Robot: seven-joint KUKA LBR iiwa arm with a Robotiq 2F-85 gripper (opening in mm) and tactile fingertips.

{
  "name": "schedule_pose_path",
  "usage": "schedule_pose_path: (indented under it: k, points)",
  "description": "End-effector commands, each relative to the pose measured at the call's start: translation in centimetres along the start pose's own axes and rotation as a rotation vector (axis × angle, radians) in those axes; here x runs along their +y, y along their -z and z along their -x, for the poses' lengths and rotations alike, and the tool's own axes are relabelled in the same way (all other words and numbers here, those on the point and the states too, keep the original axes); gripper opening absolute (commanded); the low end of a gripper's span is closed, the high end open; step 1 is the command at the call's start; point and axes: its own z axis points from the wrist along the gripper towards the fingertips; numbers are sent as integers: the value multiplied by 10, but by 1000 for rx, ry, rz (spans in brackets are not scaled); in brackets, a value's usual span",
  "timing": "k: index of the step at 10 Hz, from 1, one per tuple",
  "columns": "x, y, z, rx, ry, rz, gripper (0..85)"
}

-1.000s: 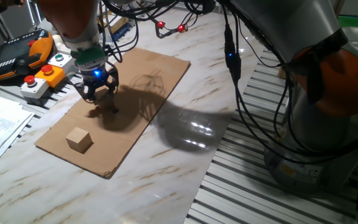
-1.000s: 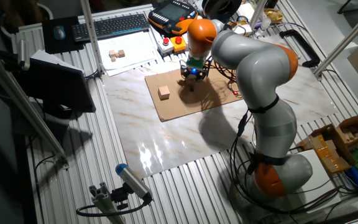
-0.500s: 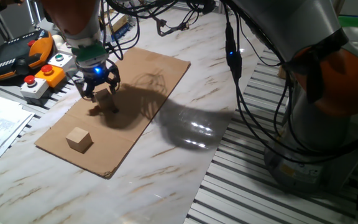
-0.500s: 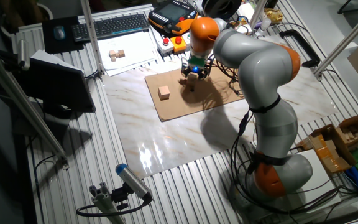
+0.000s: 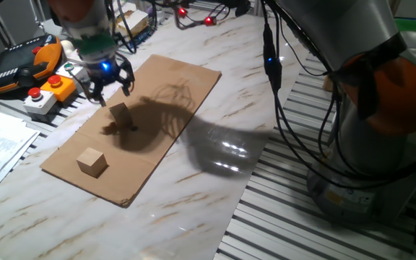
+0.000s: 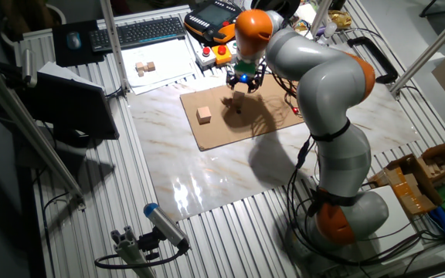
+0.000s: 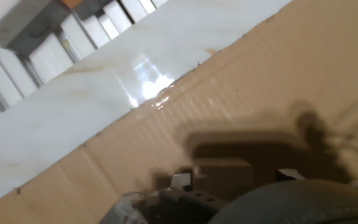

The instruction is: Use the gripper to push the small block from left to right

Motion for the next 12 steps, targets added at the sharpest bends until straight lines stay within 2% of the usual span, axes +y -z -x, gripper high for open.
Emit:
schedule_pose_path:
  k: [1,4,6,11,12]
  points:
    - [-1,20,0,3,6,2,680]
    - [-7,34,-10,10,38,27,647]
    - [-9,41,-12,13,59,27,623]
    - [-18,46,-19,7,122,33,570]
    - [-19,46,-20,15,139,33,550]
